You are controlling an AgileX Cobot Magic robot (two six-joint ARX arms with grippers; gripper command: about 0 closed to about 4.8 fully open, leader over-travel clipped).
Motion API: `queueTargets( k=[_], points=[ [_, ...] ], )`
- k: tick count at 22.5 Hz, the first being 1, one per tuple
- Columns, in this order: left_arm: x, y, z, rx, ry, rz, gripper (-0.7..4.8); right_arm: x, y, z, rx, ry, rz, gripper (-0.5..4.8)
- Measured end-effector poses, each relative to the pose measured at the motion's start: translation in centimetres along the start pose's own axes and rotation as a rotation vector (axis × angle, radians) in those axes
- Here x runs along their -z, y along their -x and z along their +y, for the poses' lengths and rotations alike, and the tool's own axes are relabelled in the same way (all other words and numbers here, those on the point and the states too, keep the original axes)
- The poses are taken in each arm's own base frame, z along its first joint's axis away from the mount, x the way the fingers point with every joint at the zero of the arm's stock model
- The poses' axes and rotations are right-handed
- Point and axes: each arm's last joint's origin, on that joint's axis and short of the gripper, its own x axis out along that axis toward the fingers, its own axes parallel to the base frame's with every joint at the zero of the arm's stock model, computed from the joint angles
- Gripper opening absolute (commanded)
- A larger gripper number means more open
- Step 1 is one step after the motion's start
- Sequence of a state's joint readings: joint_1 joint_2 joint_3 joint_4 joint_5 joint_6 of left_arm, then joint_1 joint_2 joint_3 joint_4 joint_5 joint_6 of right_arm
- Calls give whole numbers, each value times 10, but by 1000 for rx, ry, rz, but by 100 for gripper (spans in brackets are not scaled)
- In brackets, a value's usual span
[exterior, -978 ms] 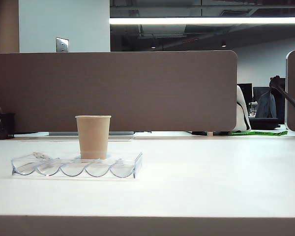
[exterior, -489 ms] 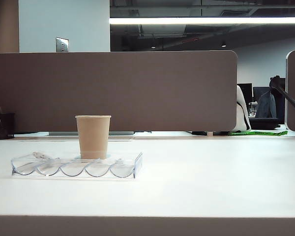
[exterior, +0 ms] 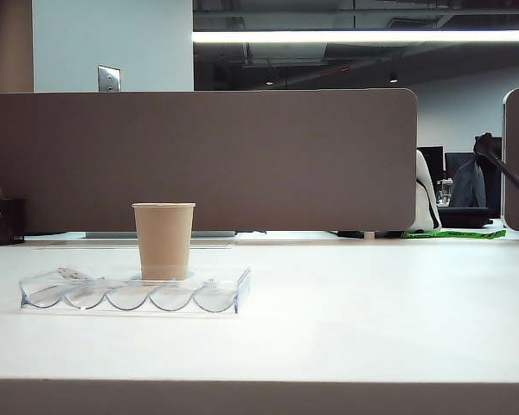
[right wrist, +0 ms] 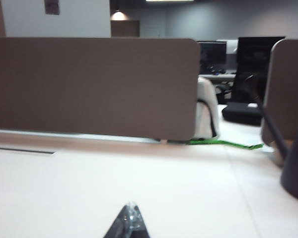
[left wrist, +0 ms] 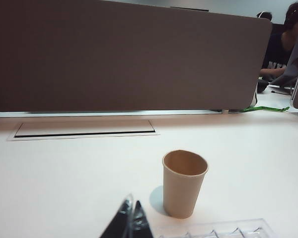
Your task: Pick up the chip with the greater value and put it into the paper cup.
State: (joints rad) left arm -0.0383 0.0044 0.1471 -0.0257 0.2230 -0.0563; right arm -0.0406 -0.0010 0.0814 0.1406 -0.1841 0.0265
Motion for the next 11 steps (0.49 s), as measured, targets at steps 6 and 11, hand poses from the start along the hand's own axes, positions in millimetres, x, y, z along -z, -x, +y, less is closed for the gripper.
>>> queueTargets(
  k=[6,11],
  points=[
    [7,-2,1,-18,-21,8,-6,21,-2,8,-33,-23,39,-6],
    [11,-2,2,-27,-44,13,-6,24,-2,9,-4,-8,47,-6]
  ],
)
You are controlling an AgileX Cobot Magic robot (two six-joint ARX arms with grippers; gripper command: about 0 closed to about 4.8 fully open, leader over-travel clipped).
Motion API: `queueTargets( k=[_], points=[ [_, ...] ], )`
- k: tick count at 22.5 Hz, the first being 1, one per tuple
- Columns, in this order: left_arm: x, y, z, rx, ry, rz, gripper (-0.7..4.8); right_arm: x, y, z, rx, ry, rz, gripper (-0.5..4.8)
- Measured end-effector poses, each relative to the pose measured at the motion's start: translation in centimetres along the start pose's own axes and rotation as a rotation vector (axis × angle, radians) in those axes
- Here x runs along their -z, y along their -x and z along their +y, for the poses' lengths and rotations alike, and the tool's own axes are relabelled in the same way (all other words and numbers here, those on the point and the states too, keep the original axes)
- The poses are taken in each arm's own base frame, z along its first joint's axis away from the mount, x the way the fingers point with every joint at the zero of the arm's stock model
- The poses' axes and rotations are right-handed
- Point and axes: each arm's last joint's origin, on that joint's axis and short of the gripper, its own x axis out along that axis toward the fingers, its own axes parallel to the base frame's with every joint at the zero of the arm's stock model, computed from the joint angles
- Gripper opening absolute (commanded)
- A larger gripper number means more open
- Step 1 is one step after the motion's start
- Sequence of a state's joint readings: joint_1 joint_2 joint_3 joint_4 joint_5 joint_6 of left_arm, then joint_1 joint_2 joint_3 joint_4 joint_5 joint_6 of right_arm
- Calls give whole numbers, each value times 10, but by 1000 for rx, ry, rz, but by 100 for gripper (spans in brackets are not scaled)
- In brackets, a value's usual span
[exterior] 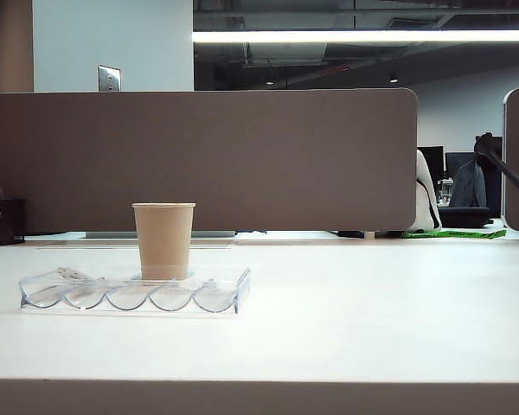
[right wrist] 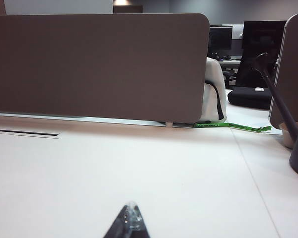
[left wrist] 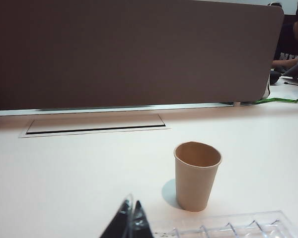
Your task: Pick up the chip with the greater value and put it into the paper cup.
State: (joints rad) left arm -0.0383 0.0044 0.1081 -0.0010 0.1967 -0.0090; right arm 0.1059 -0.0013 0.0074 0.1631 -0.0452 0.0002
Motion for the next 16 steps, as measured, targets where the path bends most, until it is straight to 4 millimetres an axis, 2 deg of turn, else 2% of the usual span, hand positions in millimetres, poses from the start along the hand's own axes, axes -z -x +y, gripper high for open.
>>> queueTargets(
  k=[7,11,16],
  points=[
    [13,-2,1,-20,-4,39,-6,1,0,-1,25,1,13,-6],
    [14,-2,6,-181,-8,41,-6,2,0,-1,26,1,22,-6],
    [20,-2,7,-210,-8,49,-6,3,0,-1,26,1,32,-6]
  ],
)
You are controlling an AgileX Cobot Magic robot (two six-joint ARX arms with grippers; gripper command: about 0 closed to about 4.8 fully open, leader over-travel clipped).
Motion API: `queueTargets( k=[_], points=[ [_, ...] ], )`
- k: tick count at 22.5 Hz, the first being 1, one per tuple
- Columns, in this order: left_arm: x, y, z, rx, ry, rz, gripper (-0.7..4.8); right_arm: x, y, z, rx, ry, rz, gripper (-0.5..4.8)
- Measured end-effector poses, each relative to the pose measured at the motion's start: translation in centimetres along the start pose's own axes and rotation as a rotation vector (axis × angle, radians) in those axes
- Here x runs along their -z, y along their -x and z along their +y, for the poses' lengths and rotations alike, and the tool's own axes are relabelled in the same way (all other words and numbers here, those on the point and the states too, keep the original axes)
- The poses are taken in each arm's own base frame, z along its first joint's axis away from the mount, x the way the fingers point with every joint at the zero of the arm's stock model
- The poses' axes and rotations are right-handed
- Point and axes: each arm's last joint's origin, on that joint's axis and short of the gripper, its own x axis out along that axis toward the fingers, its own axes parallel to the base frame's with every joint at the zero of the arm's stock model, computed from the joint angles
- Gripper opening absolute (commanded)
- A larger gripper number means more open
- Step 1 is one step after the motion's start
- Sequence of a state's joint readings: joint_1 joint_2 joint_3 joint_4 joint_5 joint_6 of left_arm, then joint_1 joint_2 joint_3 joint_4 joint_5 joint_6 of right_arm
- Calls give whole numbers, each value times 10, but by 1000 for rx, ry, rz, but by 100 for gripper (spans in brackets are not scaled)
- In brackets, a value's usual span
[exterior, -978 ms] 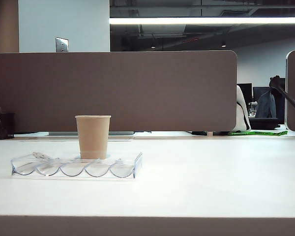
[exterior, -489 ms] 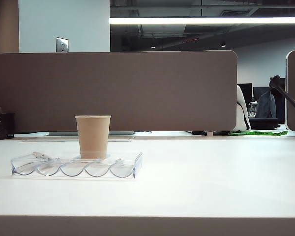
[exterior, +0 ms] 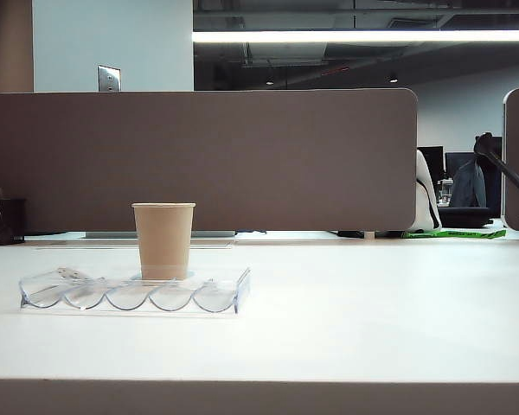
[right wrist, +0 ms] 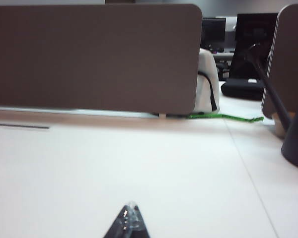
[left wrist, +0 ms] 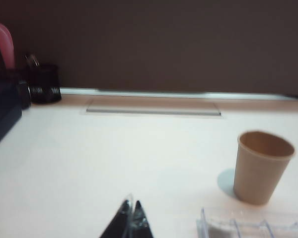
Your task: Pick up the chip with the greater value and put it into the paper cup.
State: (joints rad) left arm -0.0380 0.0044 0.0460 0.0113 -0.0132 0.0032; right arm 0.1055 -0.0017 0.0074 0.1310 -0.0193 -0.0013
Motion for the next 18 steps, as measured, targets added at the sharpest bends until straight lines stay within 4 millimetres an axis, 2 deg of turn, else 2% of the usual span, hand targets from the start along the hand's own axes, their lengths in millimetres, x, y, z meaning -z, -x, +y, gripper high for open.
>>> queueTargets(
  k=[5,18],
  points=[
    [13,-2,-1,27,5,27,-6,7,0,-1,20,-1,68,-6],
    [12,-2,-2,76,-34,11,-6,12,1,-2,51,23,120,-6]
  ],
)
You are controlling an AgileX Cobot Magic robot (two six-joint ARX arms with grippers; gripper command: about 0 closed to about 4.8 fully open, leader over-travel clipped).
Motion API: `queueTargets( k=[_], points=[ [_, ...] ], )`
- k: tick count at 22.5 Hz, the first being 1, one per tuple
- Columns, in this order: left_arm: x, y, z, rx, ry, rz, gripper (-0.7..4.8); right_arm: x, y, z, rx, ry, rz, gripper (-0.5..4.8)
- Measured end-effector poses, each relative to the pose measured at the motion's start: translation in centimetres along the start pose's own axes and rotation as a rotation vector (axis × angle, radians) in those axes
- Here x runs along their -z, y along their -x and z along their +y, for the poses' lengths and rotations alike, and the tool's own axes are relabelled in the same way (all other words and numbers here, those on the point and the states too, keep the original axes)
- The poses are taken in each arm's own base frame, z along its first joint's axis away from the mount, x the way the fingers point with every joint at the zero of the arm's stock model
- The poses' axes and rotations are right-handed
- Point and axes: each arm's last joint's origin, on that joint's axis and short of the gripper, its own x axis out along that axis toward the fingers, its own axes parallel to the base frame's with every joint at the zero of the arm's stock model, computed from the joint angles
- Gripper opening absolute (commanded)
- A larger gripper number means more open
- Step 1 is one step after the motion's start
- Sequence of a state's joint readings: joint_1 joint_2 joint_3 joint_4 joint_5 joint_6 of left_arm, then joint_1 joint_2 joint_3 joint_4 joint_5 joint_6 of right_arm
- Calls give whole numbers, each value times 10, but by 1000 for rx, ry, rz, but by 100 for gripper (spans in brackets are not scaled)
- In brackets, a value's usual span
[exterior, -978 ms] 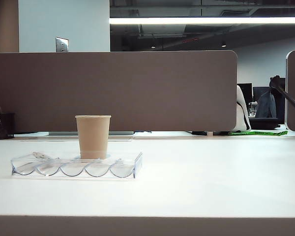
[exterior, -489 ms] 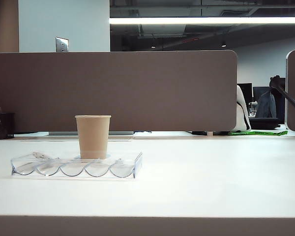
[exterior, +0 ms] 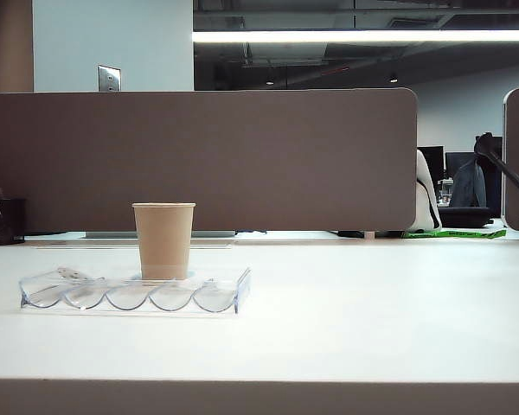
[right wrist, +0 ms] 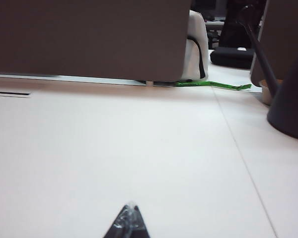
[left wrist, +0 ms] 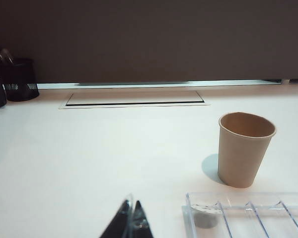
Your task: Pick up the chip with the greater value and put it into the paper cup.
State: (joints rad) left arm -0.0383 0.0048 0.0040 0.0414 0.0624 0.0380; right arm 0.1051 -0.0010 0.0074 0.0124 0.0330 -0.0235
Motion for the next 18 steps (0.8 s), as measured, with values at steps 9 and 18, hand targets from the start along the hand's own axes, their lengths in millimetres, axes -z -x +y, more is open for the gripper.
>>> queueTargets(
  k=[9,18],
  points=[
    [0,0,0,1,-14,0,-5,0,0,-1,31,0,3,-5],
    [0,0,0,1,-14,0,-5,0,0,-1,31,0,3,-5]
  ],
)
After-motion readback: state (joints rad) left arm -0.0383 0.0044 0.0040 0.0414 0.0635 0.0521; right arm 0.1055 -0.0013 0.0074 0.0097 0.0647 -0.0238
